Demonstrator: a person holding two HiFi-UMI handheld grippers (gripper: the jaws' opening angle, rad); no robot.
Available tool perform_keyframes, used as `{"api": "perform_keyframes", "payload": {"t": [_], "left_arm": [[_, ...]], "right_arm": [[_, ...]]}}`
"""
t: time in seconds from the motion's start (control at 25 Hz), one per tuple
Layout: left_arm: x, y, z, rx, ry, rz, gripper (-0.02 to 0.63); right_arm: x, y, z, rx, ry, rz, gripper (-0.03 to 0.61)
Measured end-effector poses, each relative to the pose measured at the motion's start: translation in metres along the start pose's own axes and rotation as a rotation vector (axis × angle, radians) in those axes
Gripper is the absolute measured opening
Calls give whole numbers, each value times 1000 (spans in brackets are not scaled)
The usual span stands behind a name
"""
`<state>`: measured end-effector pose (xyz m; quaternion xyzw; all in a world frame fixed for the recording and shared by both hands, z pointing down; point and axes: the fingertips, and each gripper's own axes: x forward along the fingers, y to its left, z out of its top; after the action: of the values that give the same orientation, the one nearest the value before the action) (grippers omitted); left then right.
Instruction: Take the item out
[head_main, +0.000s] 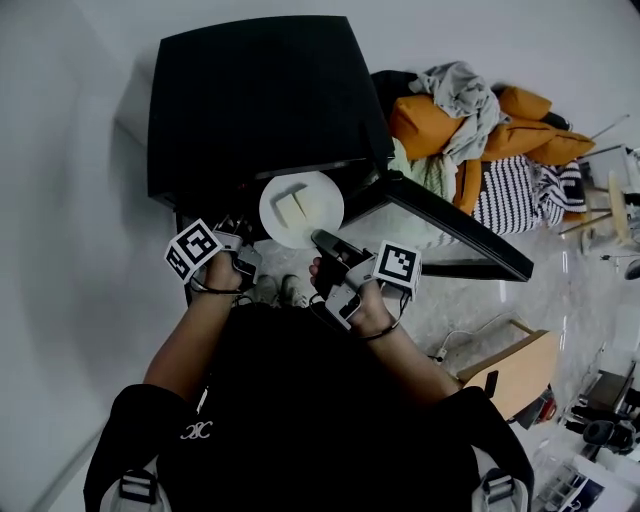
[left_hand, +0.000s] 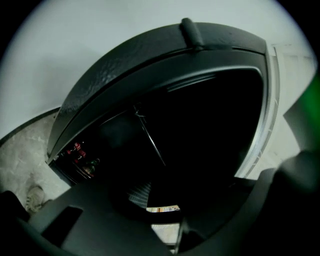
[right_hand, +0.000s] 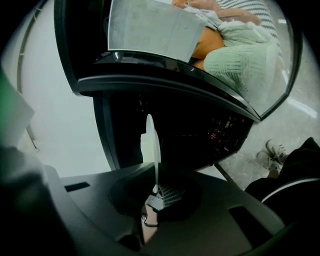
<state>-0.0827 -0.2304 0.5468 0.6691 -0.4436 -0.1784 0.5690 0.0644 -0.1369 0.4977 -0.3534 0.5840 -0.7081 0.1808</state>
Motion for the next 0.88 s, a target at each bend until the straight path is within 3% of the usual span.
{"api": "perform_keyframes", "payload": {"t": [0.08, 0.12, 0.24, 0.48, 0.68, 0.88], "left_arm": [[-9, -5, -1, 112, 10, 9, 63], [-13, -7, -2, 186, 14, 20, 8], [-26, -13, -6, 389, 25, 43, 8], [-50, -33, -6, 696, 21, 83, 8], [-59, -51, -15, 812, 29, 70, 8], [-61, -62, -15, 848, 7, 45, 8]], "right_arm": [[1, 0, -1, -6, 10, 3, 21], [1, -1, -1, -8, 15, 4, 21], [3, -4, -1, -7, 31, 2, 21], [6, -4, -4, -6, 51, 8, 21], [6, -3, -4, -7, 56, 18, 21], [5, -4, -3, -5, 47, 30, 21]]}}
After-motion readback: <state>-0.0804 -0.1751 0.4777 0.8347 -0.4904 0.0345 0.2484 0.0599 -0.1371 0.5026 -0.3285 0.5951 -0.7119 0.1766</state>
